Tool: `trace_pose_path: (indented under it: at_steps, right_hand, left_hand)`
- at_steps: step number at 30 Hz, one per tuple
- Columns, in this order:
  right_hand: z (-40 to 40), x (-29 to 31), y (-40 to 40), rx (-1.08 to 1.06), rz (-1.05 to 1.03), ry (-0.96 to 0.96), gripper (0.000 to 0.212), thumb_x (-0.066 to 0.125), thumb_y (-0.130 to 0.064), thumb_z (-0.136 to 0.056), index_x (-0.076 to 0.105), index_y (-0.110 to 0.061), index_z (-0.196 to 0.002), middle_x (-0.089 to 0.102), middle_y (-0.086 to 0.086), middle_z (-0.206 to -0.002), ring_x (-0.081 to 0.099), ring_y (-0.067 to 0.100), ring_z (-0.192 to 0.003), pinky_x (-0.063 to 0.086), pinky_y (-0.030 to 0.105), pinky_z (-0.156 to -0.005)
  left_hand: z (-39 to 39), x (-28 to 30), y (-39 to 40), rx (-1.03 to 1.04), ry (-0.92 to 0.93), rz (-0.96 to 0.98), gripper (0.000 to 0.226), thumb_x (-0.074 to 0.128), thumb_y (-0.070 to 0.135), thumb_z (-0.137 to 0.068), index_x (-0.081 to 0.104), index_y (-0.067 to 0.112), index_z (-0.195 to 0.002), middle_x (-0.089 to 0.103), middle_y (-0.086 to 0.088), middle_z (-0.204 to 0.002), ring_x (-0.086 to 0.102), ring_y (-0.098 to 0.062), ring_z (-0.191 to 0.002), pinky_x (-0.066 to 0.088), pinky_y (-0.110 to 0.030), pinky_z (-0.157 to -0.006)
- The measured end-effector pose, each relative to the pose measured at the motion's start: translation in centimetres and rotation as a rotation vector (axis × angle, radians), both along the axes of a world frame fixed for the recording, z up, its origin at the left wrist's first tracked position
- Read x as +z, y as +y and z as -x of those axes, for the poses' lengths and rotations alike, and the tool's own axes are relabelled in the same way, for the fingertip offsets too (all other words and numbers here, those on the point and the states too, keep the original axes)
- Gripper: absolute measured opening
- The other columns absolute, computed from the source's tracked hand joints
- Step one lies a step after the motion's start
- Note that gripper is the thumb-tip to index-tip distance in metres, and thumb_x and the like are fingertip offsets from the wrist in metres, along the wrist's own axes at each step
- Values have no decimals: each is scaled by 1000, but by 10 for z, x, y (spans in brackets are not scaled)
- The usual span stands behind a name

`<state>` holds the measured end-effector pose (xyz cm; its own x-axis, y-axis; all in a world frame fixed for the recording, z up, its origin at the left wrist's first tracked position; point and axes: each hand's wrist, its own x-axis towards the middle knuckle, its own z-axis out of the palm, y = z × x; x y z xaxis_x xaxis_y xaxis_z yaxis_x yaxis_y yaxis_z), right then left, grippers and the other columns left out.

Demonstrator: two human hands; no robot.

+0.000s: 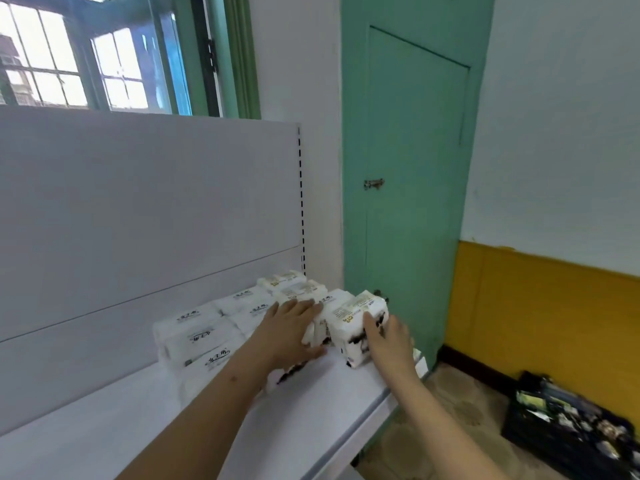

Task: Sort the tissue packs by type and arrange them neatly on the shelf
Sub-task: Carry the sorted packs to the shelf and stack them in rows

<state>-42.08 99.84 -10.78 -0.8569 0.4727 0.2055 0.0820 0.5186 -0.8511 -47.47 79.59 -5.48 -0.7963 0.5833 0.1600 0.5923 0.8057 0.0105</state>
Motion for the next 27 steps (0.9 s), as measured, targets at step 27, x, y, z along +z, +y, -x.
trace_pose_path:
  at_steps: [27]
  right_hand:
    - [-110, -69, 76, -114, -190, 146, 56, 28, -51, -101, 46, -21, -143, 45, -5, -145, 37, 10, -131, 29, 27, -109]
  left_hand:
    - [-85, 22, 86, -119, 157, -400, 51, 40, 39, -97, 45, 19, -143, 48, -3, -142, 46, -22, -128, 33, -36, -108]
